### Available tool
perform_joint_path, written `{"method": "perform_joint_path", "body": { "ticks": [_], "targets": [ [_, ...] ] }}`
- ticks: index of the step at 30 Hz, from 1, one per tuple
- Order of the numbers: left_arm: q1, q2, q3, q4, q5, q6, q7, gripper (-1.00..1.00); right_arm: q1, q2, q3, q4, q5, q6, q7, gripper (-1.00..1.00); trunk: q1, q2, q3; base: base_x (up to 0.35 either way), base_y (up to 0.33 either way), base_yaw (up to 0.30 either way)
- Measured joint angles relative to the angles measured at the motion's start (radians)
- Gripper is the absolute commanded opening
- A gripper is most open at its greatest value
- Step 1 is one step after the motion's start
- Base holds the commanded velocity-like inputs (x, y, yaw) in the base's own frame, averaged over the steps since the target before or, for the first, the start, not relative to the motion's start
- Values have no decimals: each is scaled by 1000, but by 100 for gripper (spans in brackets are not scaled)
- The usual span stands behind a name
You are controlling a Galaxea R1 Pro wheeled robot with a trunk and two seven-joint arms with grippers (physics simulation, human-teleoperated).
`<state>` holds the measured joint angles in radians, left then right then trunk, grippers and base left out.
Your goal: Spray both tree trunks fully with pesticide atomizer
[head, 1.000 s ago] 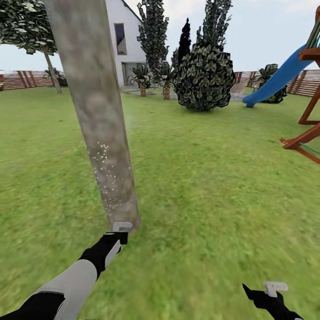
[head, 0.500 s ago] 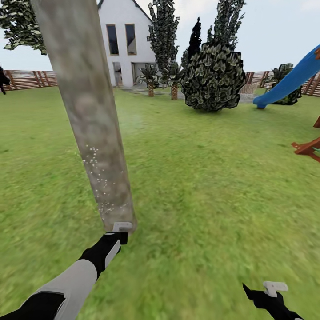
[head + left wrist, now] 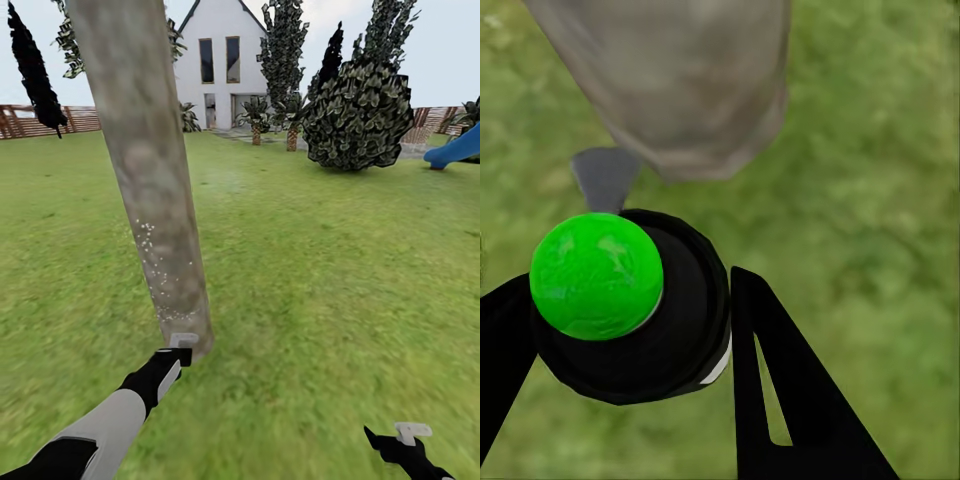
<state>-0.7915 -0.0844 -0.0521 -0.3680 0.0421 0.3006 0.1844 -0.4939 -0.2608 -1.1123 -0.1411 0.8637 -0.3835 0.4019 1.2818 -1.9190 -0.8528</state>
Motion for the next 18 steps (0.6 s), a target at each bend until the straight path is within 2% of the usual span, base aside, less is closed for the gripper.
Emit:
{"method": "perform_joint_path", "body": {
  "ticks": [4,13,18],
  "targets": [
    [0,0,-1,0,0,0,0,-100,0,0,0,0,0,0,0,100,0,0,0,162,-253,232],
    [0,0,0,0,0,0,1,-100,0,0,0,0,0,0,0,100,0,0,0,127,-257,34],
    [0,0,0,0,0,0,0,-100,0,0,0,0,0,0,0,100,0,0,0,111,-260,230]
  ]
}}
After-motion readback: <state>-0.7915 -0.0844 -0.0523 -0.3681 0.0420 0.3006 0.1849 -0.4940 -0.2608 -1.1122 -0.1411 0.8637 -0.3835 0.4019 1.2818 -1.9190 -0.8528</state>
